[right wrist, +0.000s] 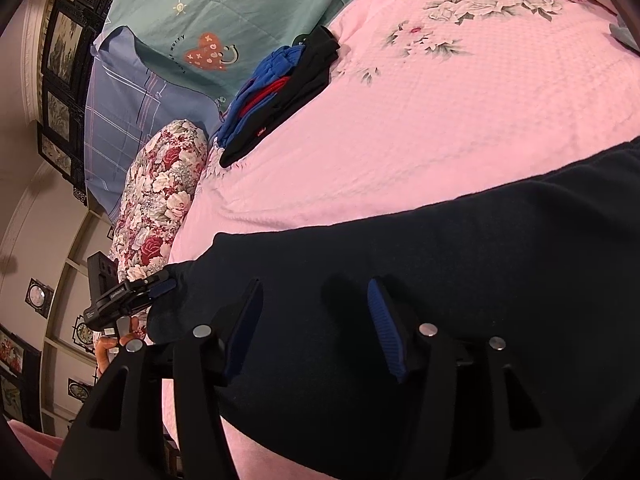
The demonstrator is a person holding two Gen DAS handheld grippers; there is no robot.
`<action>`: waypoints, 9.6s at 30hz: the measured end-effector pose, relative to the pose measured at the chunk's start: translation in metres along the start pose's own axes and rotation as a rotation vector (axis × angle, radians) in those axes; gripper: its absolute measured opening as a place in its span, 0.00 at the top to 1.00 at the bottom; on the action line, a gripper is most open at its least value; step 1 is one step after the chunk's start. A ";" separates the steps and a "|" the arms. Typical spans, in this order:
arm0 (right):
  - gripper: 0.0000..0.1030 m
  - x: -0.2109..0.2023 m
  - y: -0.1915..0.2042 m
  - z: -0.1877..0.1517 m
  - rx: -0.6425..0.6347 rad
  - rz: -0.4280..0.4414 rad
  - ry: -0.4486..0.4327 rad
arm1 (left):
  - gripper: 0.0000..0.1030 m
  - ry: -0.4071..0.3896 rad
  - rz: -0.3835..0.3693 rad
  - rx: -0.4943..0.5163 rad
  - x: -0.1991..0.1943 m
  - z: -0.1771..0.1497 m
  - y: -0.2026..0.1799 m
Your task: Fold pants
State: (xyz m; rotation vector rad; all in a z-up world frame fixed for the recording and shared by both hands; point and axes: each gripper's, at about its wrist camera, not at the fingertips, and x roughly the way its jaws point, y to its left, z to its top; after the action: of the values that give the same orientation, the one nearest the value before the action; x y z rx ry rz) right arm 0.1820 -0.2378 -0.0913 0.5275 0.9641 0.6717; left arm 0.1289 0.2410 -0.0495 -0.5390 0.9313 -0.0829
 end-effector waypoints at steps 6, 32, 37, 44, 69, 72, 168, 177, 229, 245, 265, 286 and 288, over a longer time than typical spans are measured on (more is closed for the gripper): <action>0.45 0.000 0.000 0.000 -0.003 0.001 0.001 | 0.02 -0.142 0.022 0.130 -0.050 -0.028 -0.052; 0.44 -0.001 0.001 -0.001 -0.005 0.011 -0.001 | 0.03 -0.201 0.082 0.022 -0.083 -0.036 -0.015; 0.44 -0.001 0.001 -0.001 -0.005 0.012 -0.001 | 0.05 -0.204 0.168 -0.144 -0.086 -0.027 0.035; 0.44 -0.001 0.001 -0.001 -0.008 0.006 0.002 | 0.44 -0.049 0.132 -0.100 -0.050 -0.031 0.052; 0.44 -0.001 -0.002 0.000 -0.010 0.012 0.002 | 0.11 -0.258 0.239 0.194 -0.079 -0.052 -0.071; 0.44 -0.001 -0.002 -0.001 -0.010 0.010 0.001 | 0.10 -0.192 0.034 0.274 -0.041 -0.061 -0.130; 0.85 -0.007 0.106 -0.039 -0.576 -0.458 -0.120 | 0.02 -0.194 -0.115 0.068 0.037 -0.068 -0.126; 0.52 0.034 0.116 -0.067 -0.695 -0.429 0.110 | 0.02 -0.164 -0.189 0.051 0.042 -0.064 -0.120; 0.82 -0.038 -0.023 0.032 0.160 -0.050 -0.097 | 0.02 0.162 -0.407 0.538 0.080 -0.147 -0.254; 0.82 -0.077 -0.018 -0.061 0.084 0.085 0.080 | 0.02 0.180 -0.510 0.491 0.062 -0.122 -0.244; 0.70 -0.061 -0.033 -0.026 0.201 0.052 -0.022 | 0.02 0.117 -0.338 0.406 0.095 -0.074 -0.250; 0.71 -0.069 -0.020 -0.014 0.105 0.057 -0.048 | 0.02 0.100 -0.387 0.444 0.063 -0.081 -0.257; 0.71 -0.064 -0.009 -0.029 0.044 0.006 0.000 | 0.02 0.096 -0.323 0.540 0.061 -0.106 -0.266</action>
State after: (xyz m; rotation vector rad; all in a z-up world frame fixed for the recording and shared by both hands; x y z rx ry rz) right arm 0.1340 -0.2870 -0.0749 0.5694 0.9788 0.6575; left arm 0.1257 -0.0501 -0.0187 -0.1778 0.8626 -0.6375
